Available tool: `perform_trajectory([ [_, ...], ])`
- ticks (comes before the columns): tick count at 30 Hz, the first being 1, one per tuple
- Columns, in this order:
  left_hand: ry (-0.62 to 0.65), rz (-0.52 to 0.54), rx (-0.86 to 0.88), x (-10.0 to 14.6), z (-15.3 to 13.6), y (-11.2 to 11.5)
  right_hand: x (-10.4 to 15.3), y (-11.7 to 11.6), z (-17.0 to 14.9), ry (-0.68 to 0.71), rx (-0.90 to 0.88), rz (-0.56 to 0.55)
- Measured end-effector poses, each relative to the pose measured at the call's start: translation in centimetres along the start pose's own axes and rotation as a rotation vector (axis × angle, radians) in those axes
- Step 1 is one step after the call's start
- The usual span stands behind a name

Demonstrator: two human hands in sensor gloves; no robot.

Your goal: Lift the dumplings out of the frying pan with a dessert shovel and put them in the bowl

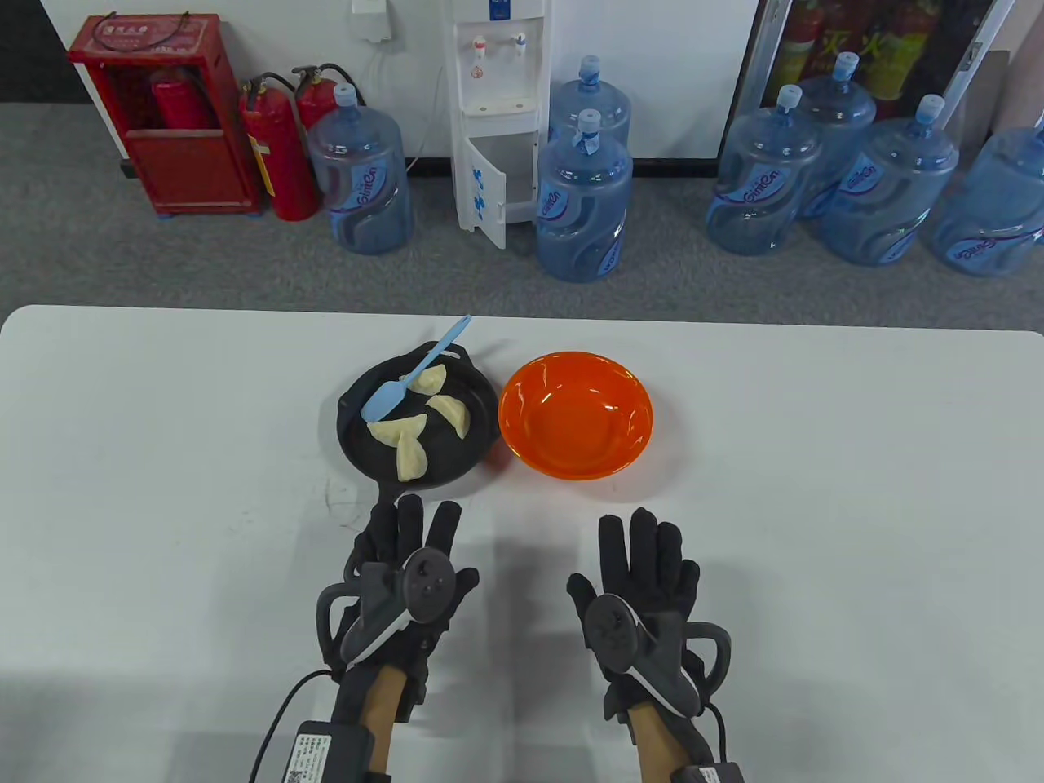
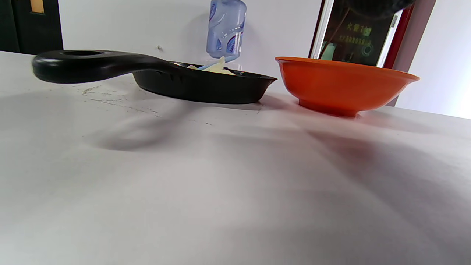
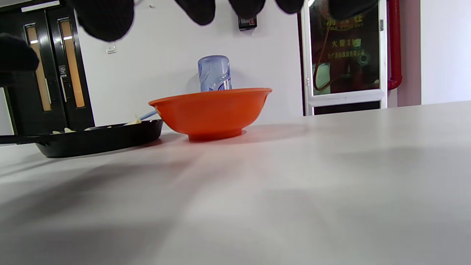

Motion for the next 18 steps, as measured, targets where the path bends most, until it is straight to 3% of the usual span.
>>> perform_trajectory([
  [7, 0.009, -0.005, -0.003, 0.0, 0.1, 0.1, -1.6, 1.3, -0.9, -0.076, -0.101, -0.015],
  [10, 0.014, -0.014, -0.005, -0.1, 0.2, 0.2, -3.1, 2.3, -0.7, -0.066, -0.015, -0.061],
  [18, 0.016, -0.011, -0.008, -0.4, 0.2, 0.1, -7.8, 1.5, 1.0, -0.09, 0.083, 0.019],
])
Point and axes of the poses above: the tracker on the back of each hand, its own z axis roughly to the thumb side, its own x axis roughly from the fingertips to the wrist, y = z × x, the point moved 4 cm from there along -x, roughly from the wrist to the fingertips, and after that the axes turned 14 degrees about -y, right-handed, at the moved point
